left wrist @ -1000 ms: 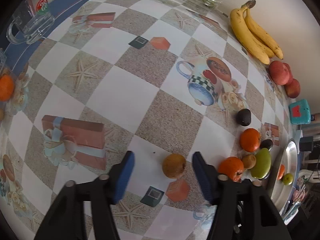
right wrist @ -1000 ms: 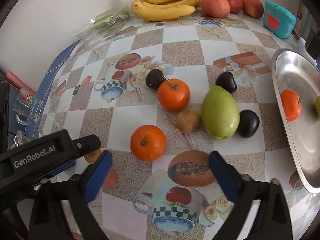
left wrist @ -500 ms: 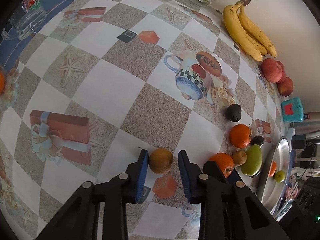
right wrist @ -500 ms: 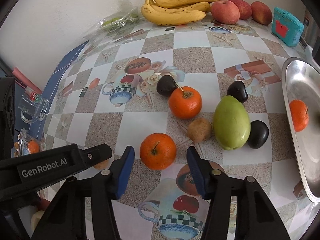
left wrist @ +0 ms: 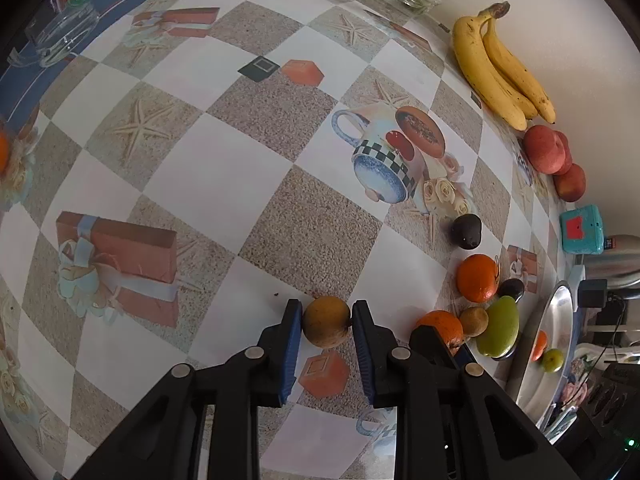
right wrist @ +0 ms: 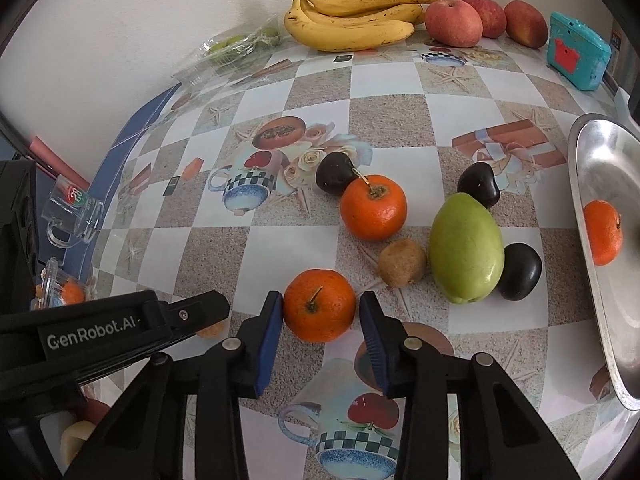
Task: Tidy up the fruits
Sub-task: 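Grasp the kiwi with the left gripper while the right gripper grasps an orange, then carry the kiwi and orange over the steel bowl with both grippers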
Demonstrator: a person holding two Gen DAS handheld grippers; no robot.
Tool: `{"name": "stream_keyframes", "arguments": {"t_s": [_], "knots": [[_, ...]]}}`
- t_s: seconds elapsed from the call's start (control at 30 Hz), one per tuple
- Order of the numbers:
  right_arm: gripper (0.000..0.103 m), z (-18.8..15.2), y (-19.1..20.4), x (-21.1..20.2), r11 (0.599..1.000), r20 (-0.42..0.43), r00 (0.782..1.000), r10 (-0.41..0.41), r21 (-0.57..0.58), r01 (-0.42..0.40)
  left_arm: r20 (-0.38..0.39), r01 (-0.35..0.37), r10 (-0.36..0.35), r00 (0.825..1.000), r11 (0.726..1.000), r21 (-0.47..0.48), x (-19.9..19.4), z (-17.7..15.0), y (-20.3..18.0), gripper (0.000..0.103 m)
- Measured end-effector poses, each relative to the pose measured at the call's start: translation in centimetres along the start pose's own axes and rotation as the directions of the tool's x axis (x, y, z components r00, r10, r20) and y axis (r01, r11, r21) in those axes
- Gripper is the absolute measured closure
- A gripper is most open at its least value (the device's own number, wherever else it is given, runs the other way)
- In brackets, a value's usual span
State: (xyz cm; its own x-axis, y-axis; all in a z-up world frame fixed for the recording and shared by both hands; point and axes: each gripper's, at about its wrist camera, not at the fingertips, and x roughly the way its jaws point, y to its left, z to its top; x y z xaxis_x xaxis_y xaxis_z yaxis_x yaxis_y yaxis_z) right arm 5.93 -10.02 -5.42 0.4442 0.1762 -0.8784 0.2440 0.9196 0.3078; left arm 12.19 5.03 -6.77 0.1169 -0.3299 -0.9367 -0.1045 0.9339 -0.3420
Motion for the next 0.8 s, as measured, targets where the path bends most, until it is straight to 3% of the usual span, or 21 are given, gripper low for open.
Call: {"name": "stream_keyframes", "arguments": {"t_s": [0.47,0.8], "knots": [[0.065,0.1,-1.0,-0.8,0.999,-0.001,1.0,0.016,0.044,-0.016,0.036,0.034,-0.033,0.999,0.999,-0.028,-1.6,0.0,0.6,0.076],[0.065,0.8,-0.8,-3.6,0.999,0.065,0.998,0.022,0.024,-0.024,0.095,0.045,-0.045,0.994,0.999,-0.003,-4.1,-0.1,-0.1,0.076]]}}
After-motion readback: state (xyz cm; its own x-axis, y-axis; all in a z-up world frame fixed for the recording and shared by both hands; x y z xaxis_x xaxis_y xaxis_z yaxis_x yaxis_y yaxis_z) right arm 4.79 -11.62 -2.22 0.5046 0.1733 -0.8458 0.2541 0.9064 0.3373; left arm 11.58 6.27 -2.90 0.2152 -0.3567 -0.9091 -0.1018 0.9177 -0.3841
